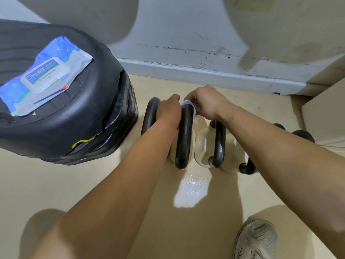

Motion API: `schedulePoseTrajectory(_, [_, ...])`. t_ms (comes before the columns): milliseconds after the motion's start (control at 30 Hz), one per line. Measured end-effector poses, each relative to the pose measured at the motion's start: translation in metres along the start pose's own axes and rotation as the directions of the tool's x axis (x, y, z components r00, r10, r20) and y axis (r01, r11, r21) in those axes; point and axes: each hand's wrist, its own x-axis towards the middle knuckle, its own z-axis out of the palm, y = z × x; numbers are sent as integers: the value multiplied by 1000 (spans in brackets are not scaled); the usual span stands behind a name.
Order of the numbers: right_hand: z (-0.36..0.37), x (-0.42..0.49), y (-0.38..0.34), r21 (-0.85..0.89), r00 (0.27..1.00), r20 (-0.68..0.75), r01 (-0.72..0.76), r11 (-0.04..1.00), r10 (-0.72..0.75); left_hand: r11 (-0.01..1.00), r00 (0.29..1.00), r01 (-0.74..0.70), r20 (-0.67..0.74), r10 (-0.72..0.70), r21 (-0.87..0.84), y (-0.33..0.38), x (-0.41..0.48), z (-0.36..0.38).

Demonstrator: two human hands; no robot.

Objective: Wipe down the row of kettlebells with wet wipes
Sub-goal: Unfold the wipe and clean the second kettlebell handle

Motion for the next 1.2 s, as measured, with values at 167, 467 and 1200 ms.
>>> schedulePoseTrajectory(167, [-7,-16,7,-87,993,-36,112,990,-115,975,976,-215,-23,216,56,4,-6,-5])
schedulePoseTrajectory(467, [12,7,7,23,993,116,-7,1000,5,994,996,-12,87,3,105,0,13,0])
schedulePoseTrajectory(1200, [0,-12,4,58,999,-24,-23,998,25,960,960,224,205,-188,-170,-9,0,-5])
